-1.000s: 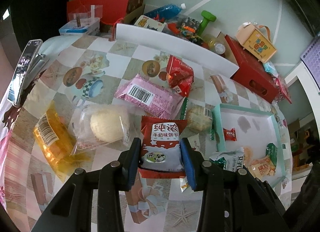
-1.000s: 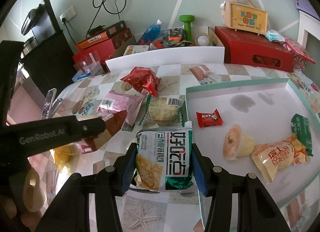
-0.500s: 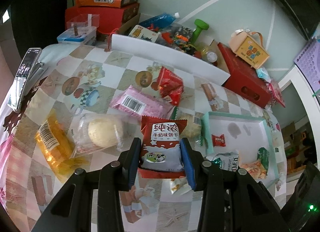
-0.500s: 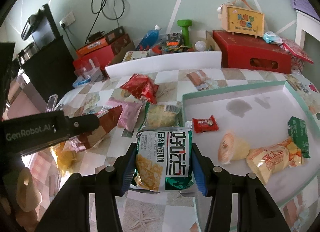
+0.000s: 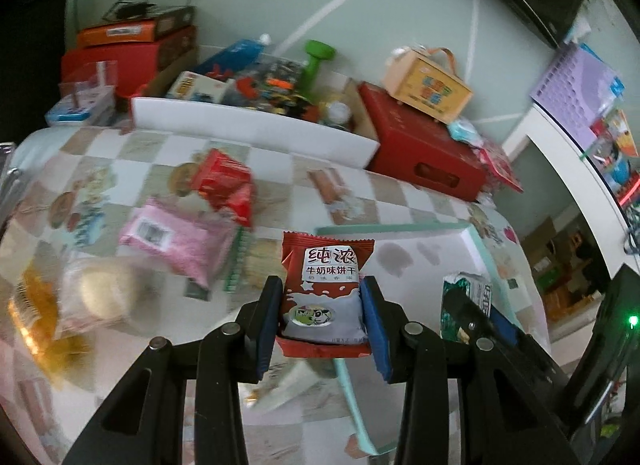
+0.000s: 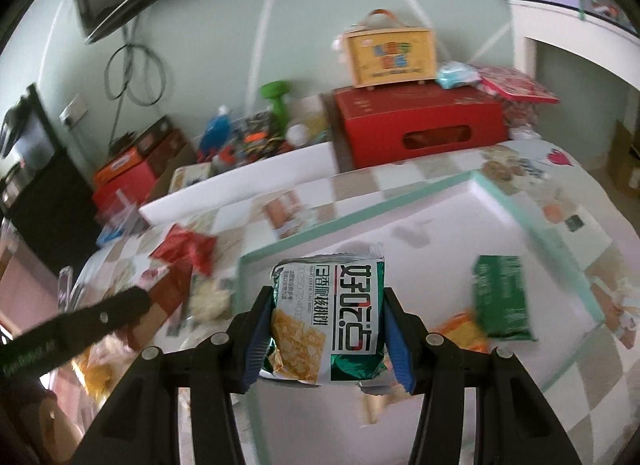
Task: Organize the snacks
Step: 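Lift and carry both biscuit packs over the white tray with both grippers, then open right gripper to drop green-white pack in tray while left releases red pack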
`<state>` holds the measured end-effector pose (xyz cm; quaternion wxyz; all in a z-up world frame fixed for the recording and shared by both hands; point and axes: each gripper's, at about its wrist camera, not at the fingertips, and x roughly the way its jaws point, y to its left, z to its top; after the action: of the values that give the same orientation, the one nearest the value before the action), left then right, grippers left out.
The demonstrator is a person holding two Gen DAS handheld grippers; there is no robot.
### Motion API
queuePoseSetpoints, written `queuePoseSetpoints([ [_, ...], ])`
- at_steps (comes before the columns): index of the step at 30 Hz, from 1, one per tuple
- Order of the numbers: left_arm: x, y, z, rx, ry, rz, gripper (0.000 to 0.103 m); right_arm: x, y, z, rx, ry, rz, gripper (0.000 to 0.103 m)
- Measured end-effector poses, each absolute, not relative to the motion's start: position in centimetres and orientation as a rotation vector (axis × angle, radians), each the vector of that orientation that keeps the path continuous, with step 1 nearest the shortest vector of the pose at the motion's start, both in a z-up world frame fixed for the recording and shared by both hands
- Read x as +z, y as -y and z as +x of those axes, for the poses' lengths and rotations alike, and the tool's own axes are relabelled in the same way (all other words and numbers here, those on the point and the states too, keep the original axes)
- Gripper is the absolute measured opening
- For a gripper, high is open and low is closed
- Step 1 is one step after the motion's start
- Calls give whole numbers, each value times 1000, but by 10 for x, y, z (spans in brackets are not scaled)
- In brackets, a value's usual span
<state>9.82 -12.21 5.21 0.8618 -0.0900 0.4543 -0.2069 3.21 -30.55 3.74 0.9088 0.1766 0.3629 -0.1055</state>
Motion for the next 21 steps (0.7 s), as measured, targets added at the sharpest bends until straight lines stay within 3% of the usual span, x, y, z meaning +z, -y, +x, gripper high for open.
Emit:
queuePoseSetpoints([
  [21, 29, 186, 118, -470, -936, -101, 41, 13, 363, 33, -312, -782, 458, 54],
])
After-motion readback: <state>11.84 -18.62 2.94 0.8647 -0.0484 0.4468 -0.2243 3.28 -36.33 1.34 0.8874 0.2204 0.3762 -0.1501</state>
